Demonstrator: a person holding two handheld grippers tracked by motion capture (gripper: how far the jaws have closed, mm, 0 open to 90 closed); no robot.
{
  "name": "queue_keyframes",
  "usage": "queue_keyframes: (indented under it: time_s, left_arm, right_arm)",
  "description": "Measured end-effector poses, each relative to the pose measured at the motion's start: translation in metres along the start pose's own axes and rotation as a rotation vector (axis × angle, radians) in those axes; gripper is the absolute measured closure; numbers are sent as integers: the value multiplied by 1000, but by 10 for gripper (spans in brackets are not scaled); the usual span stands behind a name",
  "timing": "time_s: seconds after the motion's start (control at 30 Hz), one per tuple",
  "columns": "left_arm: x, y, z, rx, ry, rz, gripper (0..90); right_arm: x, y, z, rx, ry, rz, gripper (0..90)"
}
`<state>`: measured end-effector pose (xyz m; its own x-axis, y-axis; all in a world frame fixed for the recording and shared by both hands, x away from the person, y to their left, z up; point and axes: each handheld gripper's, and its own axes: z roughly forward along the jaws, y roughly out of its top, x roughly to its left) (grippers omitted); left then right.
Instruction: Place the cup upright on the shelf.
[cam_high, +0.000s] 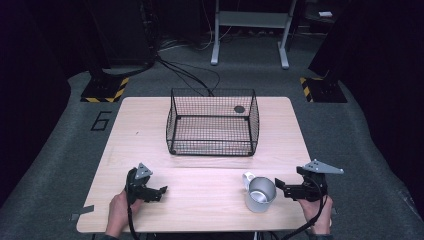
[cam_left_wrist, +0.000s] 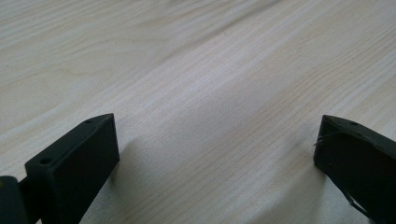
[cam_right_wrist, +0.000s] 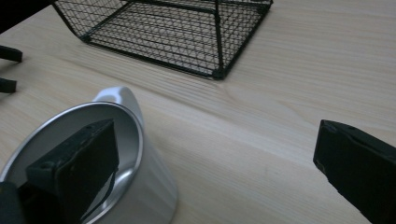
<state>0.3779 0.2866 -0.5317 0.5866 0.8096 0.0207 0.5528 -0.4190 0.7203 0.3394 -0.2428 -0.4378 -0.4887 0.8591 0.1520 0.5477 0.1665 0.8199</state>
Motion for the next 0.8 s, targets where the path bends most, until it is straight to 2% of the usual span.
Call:
queue_keyframes:
  time_s: [0.17,0.27,0.53,0.8]
  left_arm:
    - [0,0,0,0,0,0,0]
    - [0,0,0,0,0,0,0]
    - [0,0,0,0,0,0,0]
    - [0,0,0,0,0,0,1]
  right_arm:
    - [14,5,2,6,53,-22,0]
    - [24,6,6,28,84,-40,0]
    - [45,4,12,56,114,-87,0]
    - [56,2,15,75,126,-106,0]
